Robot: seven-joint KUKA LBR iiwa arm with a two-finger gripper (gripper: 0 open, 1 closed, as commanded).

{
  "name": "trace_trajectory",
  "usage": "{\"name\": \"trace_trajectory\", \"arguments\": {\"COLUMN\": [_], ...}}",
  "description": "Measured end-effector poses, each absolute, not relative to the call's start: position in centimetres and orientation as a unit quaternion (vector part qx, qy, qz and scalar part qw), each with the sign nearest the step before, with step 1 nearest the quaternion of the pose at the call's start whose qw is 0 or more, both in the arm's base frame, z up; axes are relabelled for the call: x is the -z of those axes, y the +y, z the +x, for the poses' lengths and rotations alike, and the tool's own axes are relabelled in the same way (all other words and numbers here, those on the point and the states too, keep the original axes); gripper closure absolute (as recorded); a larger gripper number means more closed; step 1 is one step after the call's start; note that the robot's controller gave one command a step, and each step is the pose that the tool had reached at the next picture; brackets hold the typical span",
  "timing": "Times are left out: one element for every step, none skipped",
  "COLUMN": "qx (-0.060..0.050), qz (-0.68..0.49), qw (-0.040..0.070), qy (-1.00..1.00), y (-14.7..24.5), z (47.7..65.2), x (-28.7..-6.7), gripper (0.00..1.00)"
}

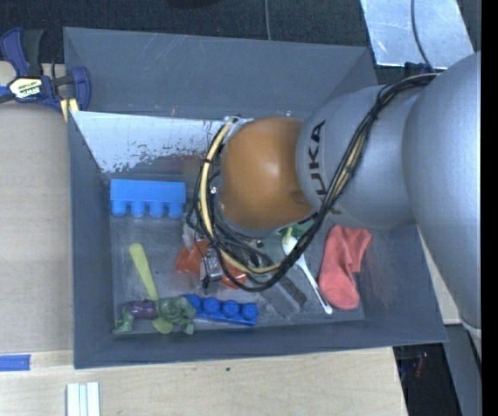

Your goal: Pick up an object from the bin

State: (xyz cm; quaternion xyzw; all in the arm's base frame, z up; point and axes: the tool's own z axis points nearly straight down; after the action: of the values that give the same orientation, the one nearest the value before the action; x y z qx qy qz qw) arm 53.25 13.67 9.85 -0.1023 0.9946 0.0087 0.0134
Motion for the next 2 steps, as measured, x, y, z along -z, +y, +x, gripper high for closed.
{"name": "trace_trajectory", "arguments": {"qx": [-0.009, -0.008], "qz": [-0.145, -0.130], "qw": [0.023, 0.014], "qy": [0.989, 0.991], "y": [14.6, 14.0], "z": [55.8, 55.1], "x": [-11.2, -15.2], "gripper": [1.00, 1.00]}}
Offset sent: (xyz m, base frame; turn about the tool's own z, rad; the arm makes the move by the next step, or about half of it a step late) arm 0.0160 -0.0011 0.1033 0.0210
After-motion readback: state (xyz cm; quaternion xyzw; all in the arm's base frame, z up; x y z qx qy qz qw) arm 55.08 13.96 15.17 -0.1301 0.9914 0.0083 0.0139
